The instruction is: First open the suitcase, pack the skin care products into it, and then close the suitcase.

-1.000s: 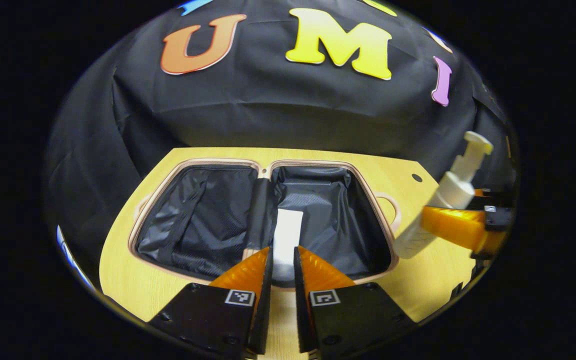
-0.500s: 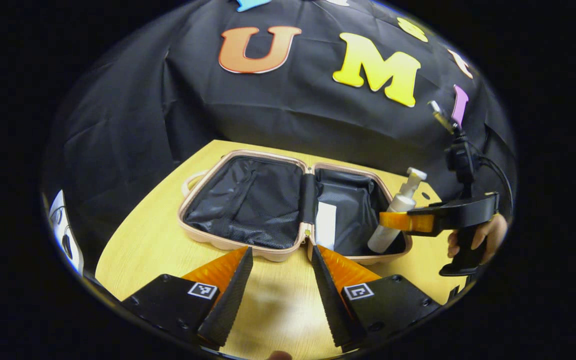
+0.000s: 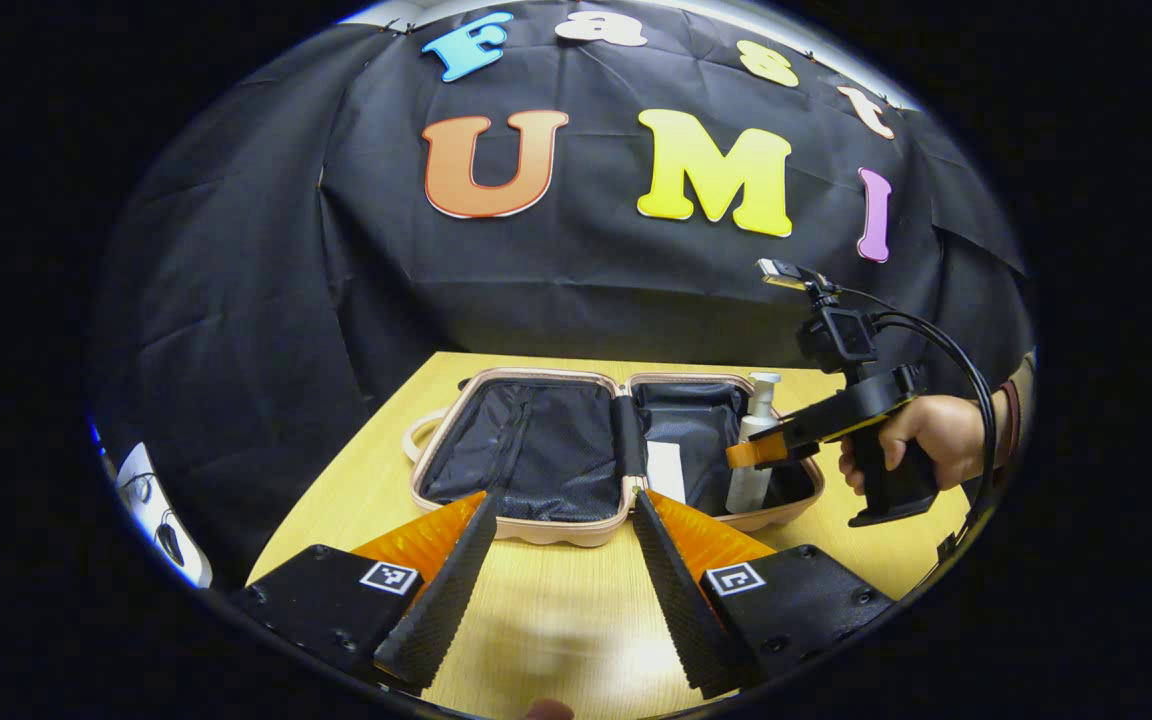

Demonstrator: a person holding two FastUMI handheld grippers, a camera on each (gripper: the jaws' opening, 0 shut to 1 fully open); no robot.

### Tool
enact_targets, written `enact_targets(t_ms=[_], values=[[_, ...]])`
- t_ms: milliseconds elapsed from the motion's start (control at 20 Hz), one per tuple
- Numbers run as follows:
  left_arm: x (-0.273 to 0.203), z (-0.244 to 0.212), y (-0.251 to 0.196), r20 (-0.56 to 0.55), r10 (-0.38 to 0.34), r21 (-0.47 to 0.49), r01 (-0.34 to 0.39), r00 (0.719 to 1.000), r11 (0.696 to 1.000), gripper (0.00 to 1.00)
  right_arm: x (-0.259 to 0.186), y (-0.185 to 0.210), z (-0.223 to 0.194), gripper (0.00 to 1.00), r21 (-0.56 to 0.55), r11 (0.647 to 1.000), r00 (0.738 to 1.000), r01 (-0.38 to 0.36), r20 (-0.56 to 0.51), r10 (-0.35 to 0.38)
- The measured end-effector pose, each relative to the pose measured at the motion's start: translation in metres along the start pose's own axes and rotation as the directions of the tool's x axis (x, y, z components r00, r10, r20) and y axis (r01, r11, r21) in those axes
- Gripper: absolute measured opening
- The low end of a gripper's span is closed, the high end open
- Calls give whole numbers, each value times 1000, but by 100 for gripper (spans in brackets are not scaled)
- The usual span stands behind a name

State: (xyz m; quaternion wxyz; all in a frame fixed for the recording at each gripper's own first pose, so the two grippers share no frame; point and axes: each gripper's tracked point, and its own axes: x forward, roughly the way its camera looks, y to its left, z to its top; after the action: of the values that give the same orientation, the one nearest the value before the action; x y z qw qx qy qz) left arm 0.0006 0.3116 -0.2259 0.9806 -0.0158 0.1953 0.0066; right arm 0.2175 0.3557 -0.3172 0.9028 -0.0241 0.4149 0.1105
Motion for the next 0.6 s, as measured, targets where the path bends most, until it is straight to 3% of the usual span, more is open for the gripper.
enact_targets(t_ms=[400, 600], values=[[-16, 12, -1, 52, -10, -25, 11, 999, 1000, 89, 43, -23, -4, 49, 154, 978, 985, 140, -119, -122], [-12, 15, 3, 45, 12, -90, -8, 999, 996, 89, 50, -24, -21, 49, 167, 976, 980, 140, -165, -112]])
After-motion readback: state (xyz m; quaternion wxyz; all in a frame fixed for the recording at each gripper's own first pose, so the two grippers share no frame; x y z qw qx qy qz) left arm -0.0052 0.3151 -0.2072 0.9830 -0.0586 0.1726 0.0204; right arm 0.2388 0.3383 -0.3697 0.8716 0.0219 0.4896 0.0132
